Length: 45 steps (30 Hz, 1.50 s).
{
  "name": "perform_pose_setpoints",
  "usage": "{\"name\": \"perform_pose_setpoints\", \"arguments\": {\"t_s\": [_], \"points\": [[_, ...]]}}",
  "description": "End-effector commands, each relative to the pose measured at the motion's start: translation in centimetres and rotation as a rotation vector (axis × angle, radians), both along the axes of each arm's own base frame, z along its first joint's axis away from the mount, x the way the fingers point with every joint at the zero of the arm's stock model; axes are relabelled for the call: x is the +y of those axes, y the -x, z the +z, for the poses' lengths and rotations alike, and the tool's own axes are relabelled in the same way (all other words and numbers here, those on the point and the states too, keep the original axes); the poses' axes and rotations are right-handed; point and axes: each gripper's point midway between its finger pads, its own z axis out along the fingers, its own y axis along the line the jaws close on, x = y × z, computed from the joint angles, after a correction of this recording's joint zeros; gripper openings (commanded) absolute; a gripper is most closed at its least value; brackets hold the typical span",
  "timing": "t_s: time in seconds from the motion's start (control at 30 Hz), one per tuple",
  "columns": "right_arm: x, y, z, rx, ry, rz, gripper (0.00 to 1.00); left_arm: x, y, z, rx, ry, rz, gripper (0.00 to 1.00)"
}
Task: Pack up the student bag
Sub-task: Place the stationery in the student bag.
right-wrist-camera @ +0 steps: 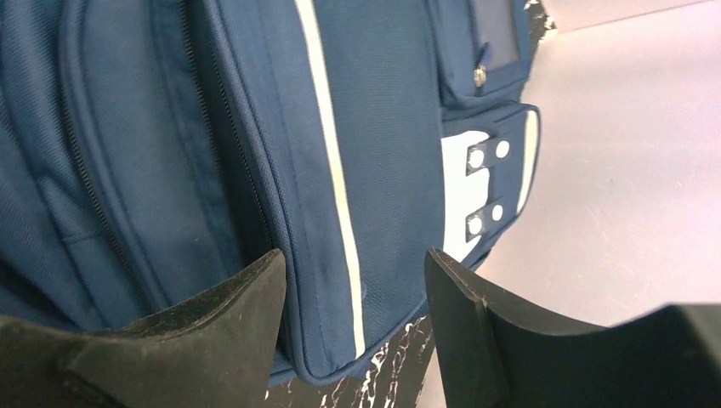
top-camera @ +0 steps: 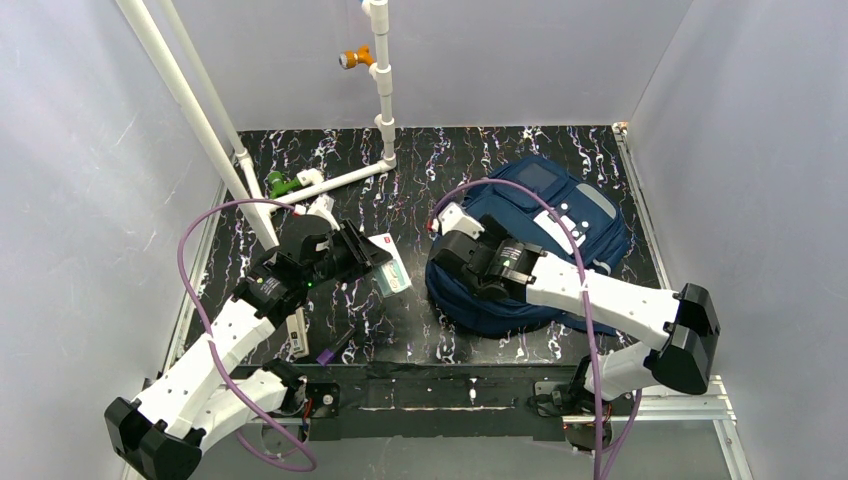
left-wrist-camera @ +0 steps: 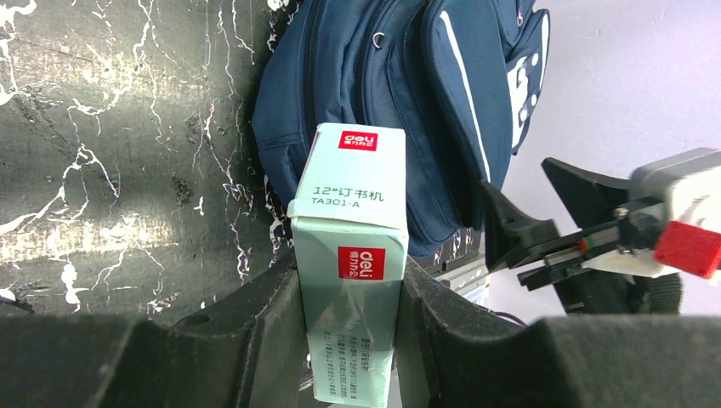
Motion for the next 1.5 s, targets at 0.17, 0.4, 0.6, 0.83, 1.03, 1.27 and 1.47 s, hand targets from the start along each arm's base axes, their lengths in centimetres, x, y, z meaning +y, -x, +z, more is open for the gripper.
{"name": "perform_pose_setpoints", "arguments": {"t_s": [0.17,0.4,0.6,0.83,1.03,1.27,1.47], "points": [[3.0,1.8,-3.6,0.193,-0.045,0.127,0.72,-0.5,0.0,1.2,-0.021,0.039,-0.013,0.28],[2.6,1.3,-3.8,0.155,-0.02,0.111,0.79,-0.2,0.2,1.4,-0.029,0.036,-0.008,0.28],[-0.9,-0.2,-2.5,-0.009,0.154,-0.039,0.69,-0.3,0.4,1.5,-0.022,0.052,-0.014,0.28],[-1.1,-0.6,1.8,-0.098,0.059,-0.062,0.53,-0.8,0.7,2.0,-0.025,0.082,-0.034,0.28],[-1.5,-1.5,1.8,-0.11,0.034,-0.062,0.01,-3.2,0.8,1.9,0.019,0.182,-0.111,0.28],[3.0,-0.6,4.4,-0.007,-0.346,0.031,0.01,-7.3,0.3,3.4,0.035,0.382,-0.214,0.27],[4.7,-1.0,7.5,-0.009,-0.583,0.029,0.01,-12.0,0.4,2.7,0.103,0.352,-0.267,0.27]]}}
